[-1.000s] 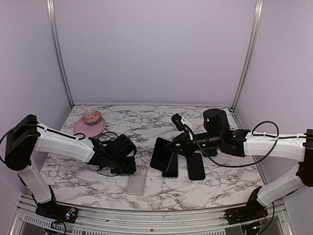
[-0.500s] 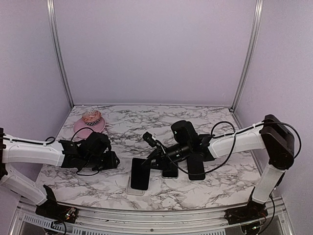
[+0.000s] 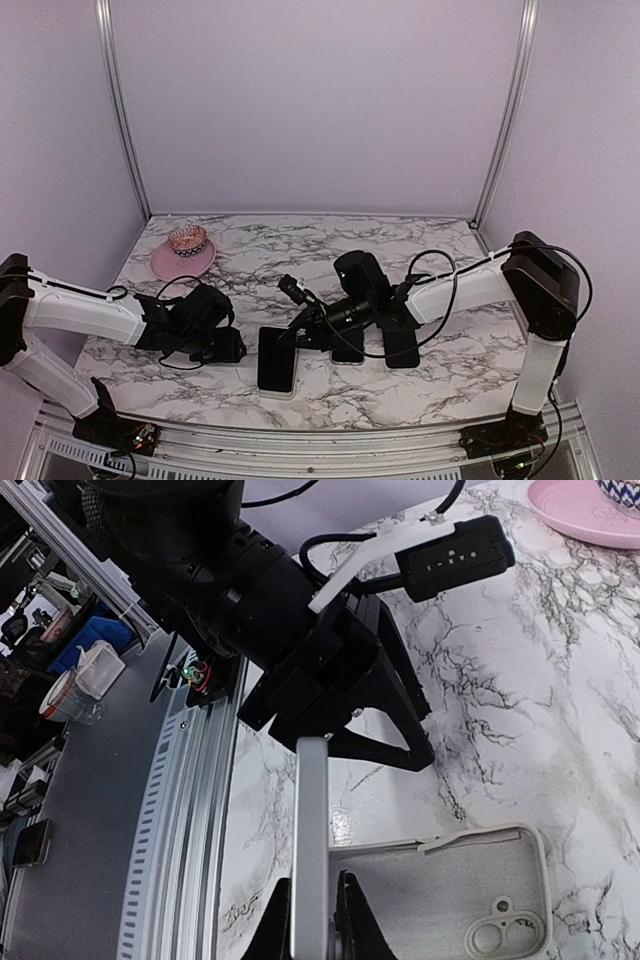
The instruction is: Put the phone into the phone case
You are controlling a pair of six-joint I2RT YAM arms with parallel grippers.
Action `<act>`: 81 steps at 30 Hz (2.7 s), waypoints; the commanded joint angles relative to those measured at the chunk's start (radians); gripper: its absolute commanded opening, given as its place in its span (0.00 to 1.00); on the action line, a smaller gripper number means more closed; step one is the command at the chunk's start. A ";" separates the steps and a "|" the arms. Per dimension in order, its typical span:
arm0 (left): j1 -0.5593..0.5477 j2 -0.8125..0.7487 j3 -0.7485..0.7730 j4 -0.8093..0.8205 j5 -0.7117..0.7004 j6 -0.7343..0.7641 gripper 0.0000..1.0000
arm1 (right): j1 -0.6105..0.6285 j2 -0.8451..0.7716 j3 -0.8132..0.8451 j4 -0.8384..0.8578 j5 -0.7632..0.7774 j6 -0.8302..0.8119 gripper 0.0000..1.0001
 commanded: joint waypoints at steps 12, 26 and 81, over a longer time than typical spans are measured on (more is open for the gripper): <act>0.000 0.024 0.027 0.015 0.010 0.047 0.47 | 0.008 0.060 0.091 -0.151 -0.068 -0.031 0.01; -0.002 0.093 0.100 0.007 -0.022 0.124 0.48 | -0.022 0.104 0.136 -0.249 0.239 -0.124 0.55; -0.111 0.149 -0.018 -0.009 0.423 0.291 0.37 | 0.296 0.114 0.133 -0.853 0.919 0.465 0.25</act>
